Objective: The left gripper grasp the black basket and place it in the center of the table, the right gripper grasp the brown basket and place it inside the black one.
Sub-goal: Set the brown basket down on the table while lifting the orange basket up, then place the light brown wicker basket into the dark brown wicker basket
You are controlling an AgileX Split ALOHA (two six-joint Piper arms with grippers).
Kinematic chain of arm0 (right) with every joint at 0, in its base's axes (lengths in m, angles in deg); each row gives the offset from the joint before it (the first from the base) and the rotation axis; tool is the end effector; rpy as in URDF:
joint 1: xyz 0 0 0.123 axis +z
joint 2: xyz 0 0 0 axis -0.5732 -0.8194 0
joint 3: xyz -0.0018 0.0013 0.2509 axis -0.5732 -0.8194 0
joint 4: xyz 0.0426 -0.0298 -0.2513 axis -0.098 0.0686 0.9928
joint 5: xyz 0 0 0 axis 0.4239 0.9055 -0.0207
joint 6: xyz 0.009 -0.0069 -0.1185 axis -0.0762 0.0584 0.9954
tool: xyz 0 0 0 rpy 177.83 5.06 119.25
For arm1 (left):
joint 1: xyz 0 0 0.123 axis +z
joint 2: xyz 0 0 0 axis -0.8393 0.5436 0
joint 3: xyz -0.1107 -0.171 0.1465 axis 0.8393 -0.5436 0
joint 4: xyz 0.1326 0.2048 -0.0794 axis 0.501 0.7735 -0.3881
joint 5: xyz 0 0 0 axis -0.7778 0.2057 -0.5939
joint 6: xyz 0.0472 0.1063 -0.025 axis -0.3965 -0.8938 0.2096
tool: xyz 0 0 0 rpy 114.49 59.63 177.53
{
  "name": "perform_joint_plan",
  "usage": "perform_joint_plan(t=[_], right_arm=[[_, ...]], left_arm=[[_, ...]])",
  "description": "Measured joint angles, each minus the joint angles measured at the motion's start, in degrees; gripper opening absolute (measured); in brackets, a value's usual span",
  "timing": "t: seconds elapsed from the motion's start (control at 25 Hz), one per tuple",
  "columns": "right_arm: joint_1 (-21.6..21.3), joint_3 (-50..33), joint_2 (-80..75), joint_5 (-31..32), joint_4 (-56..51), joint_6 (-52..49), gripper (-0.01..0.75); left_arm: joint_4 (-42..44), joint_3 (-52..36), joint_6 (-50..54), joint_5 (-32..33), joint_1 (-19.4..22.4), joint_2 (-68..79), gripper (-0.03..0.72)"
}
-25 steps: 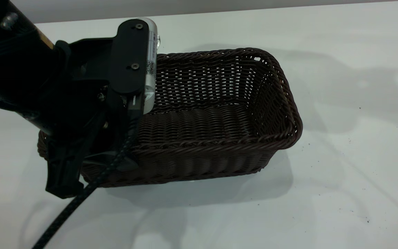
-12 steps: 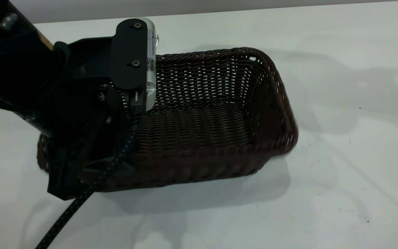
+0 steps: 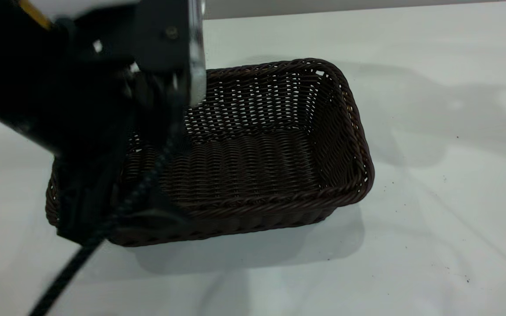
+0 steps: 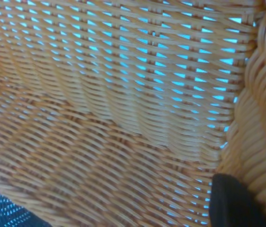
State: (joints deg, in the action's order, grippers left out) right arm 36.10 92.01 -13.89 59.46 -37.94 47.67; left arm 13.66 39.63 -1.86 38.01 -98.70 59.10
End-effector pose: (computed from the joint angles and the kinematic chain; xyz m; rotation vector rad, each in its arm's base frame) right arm 0.3633 0.0560 0.2697 -0.1056 2.6240 0.5815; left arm 0.1913 -0.1992 0.1114 1.8456 1.9459 -0.2408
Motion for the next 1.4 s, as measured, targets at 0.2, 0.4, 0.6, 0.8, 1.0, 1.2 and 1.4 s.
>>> perform_joint_plan(t=[0.2,0.4,0.6,0.8,1.0,1.2,1.4], right_arm=[[0.07,0.00,-4.21,1.63,-3.79,2.72,0.106],[1.03,0.00,-6.99,3.36,-7.21,4.24,0.105],[6.12,0.00,-7.84,5.97,-7.95,5.51,0.104],[10.58,0.00,-8.78,7.74,-7.40,5.34,0.104],[13.46,-0.23,-9.15,8.03,-7.70,5.33,0.104],[14.58,-0.27,-11.95,8.16,-7.70,4.77,0.104],[14.52,-0.27,-15.59,7.54,-8.17,3.62,0.104]], left_arm=[[-0.11,0.00,0.00,-1.41,-2.99,-9.29,0.616],[-0.15,0.58,-0.12,-5.92,-5.85,-18.23,0.616],[-0.17,4.51,-0.12,-6.77,-6.56,-23.54,0.616],[-0.17,7.72,-0.01,-6.78,-6.56,-23.57,0.616],[-0.12,9.57,-0.12,-7.44,-6.56,-23.57,0.616],[-0.18,10.96,-0.12,-10.41,-6.56,-23.52,0.616],[0.00,10.96,-0.47,-10.73,-6.56,-23.52,0.616]])
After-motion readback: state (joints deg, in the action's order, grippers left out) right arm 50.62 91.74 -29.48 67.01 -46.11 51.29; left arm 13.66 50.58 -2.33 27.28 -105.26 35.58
